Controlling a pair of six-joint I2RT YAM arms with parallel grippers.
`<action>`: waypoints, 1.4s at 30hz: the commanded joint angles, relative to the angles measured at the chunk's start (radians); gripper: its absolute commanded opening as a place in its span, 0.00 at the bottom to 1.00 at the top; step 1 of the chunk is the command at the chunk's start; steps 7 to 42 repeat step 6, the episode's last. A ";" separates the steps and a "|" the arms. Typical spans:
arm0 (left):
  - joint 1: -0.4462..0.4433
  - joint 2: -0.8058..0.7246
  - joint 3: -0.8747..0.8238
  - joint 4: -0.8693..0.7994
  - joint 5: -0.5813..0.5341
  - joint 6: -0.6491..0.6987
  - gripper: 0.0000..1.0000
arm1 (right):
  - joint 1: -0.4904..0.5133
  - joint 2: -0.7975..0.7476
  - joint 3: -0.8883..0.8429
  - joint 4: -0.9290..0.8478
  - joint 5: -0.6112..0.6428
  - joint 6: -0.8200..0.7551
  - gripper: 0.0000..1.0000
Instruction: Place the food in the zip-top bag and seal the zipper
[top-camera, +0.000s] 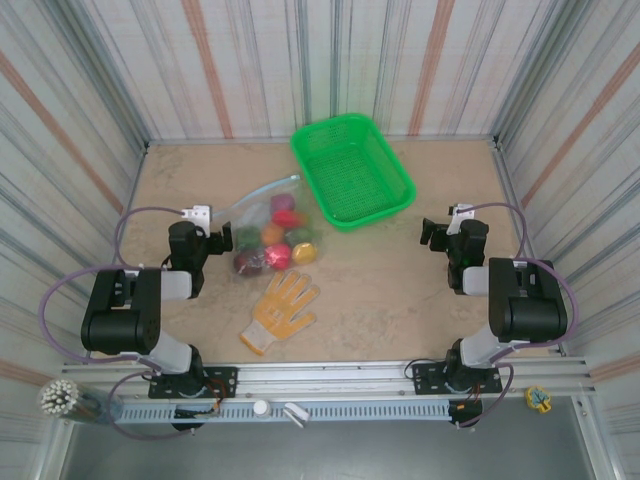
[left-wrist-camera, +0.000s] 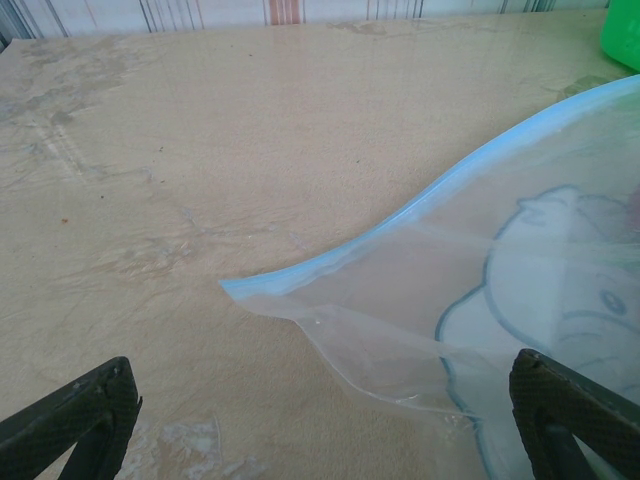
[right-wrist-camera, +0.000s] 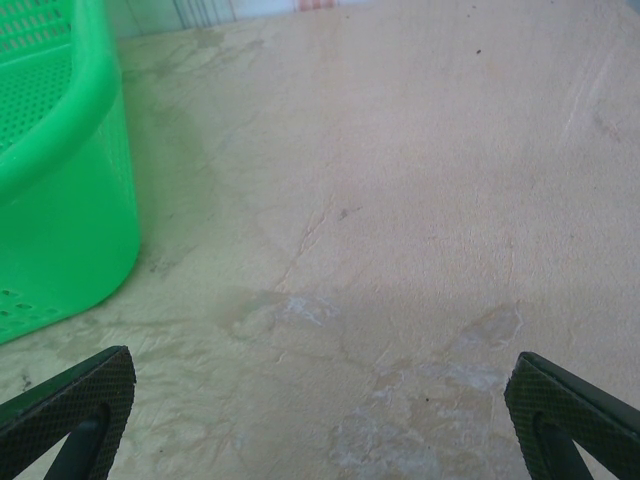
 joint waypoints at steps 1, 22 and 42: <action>-0.007 0.000 0.011 0.007 -0.013 0.009 0.99 | 0.000 -0.008 -0.003 0.013 -0.005 -0.018 0.99; -0.010 -0.006 0.000 0.020 -0.011 0.015 0.99 | 0.000 -0.009 -0.004 0.013 -0.006 -0.019 0.99; -0.010 -0.006 0.000 0.020 -0.011 0.015 0.99 | 0.000 -0.009 -0.004 0.013 -0.006 -0.019 0.99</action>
